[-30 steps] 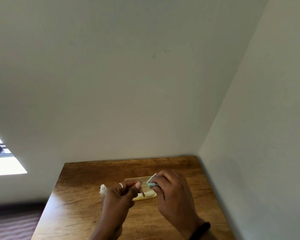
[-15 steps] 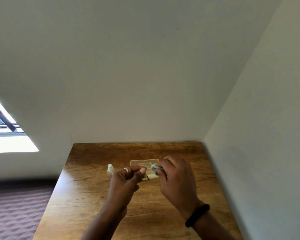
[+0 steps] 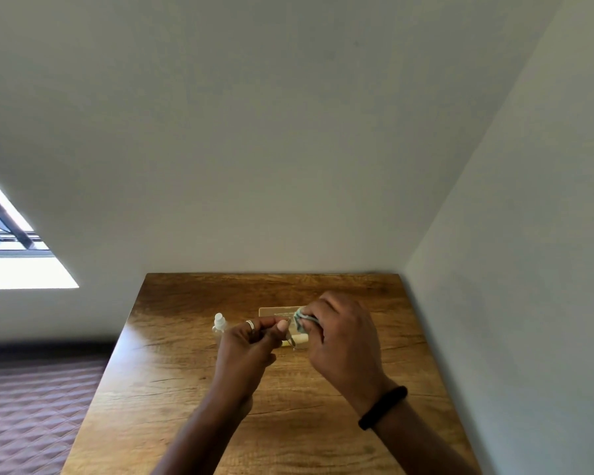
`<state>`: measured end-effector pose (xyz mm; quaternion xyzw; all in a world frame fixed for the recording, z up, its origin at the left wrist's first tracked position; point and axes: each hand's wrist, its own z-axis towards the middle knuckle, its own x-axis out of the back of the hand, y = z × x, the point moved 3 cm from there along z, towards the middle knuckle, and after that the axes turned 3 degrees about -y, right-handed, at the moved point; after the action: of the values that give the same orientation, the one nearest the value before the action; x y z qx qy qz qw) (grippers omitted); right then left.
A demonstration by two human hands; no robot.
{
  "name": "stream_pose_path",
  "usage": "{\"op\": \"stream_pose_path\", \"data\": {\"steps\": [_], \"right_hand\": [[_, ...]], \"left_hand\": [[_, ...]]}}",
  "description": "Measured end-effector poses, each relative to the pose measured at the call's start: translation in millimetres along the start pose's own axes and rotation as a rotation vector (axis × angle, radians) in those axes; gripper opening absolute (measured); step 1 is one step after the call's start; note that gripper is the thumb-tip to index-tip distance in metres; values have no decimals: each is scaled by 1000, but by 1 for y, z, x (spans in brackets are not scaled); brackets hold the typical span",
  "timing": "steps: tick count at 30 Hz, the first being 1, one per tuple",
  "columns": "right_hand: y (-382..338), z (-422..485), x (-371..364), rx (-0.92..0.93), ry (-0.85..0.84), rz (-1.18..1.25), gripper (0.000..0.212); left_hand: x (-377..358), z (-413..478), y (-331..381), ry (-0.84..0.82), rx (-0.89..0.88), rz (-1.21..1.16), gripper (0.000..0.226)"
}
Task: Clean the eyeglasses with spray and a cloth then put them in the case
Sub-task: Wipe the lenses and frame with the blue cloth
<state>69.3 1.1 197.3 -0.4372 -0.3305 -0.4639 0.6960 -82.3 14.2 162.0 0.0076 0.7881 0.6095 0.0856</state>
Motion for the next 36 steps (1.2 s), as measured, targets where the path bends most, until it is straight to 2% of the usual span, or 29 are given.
{"op": "stream_pose_path", "data": {"steps": [6, 12, 19, 24, 31, 33, 36], "right_hand": [[-12, -16, -7, 106, -61, 11, 8], [4, 0, 0, 20, -41, 21, 7], [-14, -21, -11, 100, -101, 15, 12], [-1, -9, -6, 11, -54, 14, 12], [-10, -18, -4, 117, -106, 14, 13], [5, -18, 3, 75, -94, 30, 11], [35, -14, 23, -84, 3, 158, 12]], "left_hand": [[4, 1, 0, -6, -12, 9, 9], [2, -4, -5, -4, 19, -10, 8], [8, -3, -6, -3, 17, 12, 11], [8, -6, -12, -3, 17, 14, 10], [11, -4, -10, 15, 14, 7, 11], [16, -4, -10, 38, 13, -4, 13], [23, -3, -10, 45, 13, -16, 16]]}}
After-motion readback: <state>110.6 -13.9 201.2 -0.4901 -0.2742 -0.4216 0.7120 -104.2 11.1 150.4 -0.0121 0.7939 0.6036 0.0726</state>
